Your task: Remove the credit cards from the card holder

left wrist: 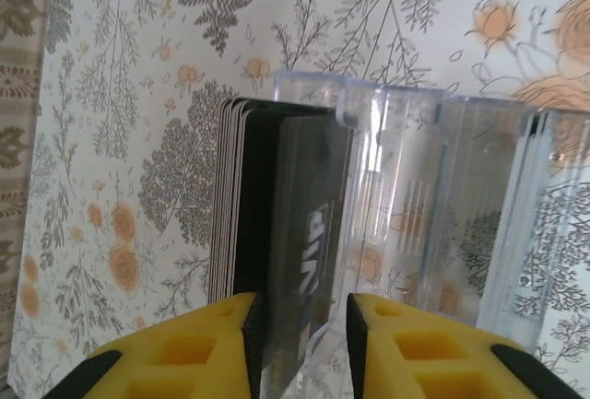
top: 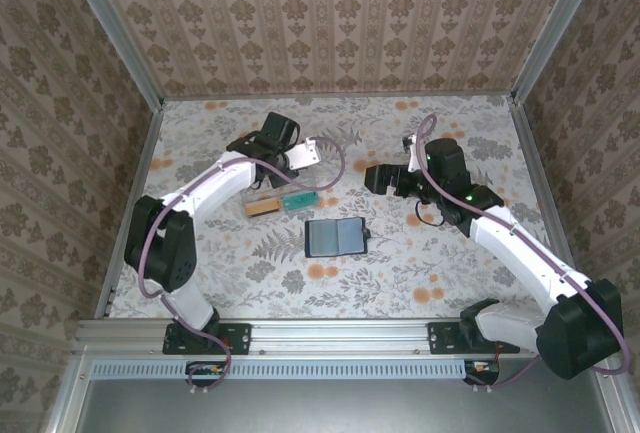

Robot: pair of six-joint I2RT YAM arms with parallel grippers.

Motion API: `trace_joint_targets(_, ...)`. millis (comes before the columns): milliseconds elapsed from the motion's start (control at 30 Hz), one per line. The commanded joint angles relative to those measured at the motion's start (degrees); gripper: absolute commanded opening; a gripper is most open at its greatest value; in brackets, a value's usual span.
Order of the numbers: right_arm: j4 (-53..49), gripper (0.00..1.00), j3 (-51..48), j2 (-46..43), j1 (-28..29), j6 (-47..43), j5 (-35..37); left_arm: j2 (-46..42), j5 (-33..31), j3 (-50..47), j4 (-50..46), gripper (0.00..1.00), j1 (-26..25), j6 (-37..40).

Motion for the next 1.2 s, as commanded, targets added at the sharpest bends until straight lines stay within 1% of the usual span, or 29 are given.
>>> trace_joint_targets(0, 0.1, 1.00, 0.9, 0.7, -0.4, 0.2, -1.4, 1.3, -2.4, 2.2, -0.3, 0.32, 0.5, -0.8)
trace_joint_targets(200, -0.2, 1.00, 1.1, 1.3, -0.4, 0.3, -2.1, 1.7, -5.1, 3.2, 1.8, 0.32, 1.0, -1.7)
trace_joint_targets(267, -0.2, 1.00, 1.2, 1.6, -0.4, 0.4, -2.4, 1.3, -5.0, 3.3, 1.9, 0.33, 1.0, -2.3)
trace_joint_targets(300, -0.3, 1.00, 1.3, 1.6, -0.4, 0.5, -2.5, 0.8, -4.9, 3.2, 2.2, 0.34, 1.1, -3.0)
trace_joint_targets(400, -0.4, 1.00, 1.5, 2.2, -0.4, 0.7, -3.3, -1.2, -3.8, 2.8, 2.9, 0.45, 1.5, -5.2)
trace_joint_targets(500, -0.5, 1.00, 2.1, 3.4, -0.4, 1.1, -4.6, -2.9, -3.4, 2.4, 3.0, 0.52, 1.9, -7.5)
trace_joint_targets(567, -0.6, 1.00, 2.5, 4.2, -0.3, 1.6, -5.6, -3.9, -3.4, 2.0, 2.7, 0.53, 2.3, -9.0)
trace_joint_targets(633, -0.8, 1.00, 3.0, 5.1, -0.2, 2.2, -6.6, -5.7, -2.9, 1.0, 2.7, 0.57, 2.6, -11.2)
trace_joint_targets(700, -1.0, 1.00, 3.3, 6.0, -0.1, 2.6, -7.4, -8.2, -2.5, -0.5, 3.5, 0.64, 3.1, -13.8)
trace_joint_targets(800, -1.4, 1.00, 3.7, 6.8, 0.8, 2.6, -7.5, -13.1, -1.1, -3.5, 5.2, 0.79, 4.0, -19.6)
trace_joint_targets(933, -2.5, 1.00, 4.5, 7.9, 3.2, 1.8, -6.1, -20.5, 0.5, -8.0, 7.2, 0.80, 4.9, -29.6)
trace_joint_targets(967, -3.3, 0.99, 4.9, 8.4, 4.0, 1.4, -5.9, -22.5, 1.4, -8.8, 6.6, 0.80, 6.7, -32.5)
trace_joint_targets(1000, -4.3, 0.98, 5.5, 9.1, 4.7, 1.2, -5.8, -24.1, 2.4, -9.2, 5.6, 0.81, 7.3, -36.1)
trace_joint_targets(1100, -6.0, 0.88, 6.4, 11.0, 6.8, 1.0, -5.3, -28.9, 4.9, -11.1, 3.1, 0.80, 7.9, -45.2)
trace_joint_targets(1167, -6.4, 0.80, 6.3, 11.8, 8.0, 1.1, -5.0, -31.6, 5.3, -12.8, 2.3, 0.79, 7.9, -52.4)
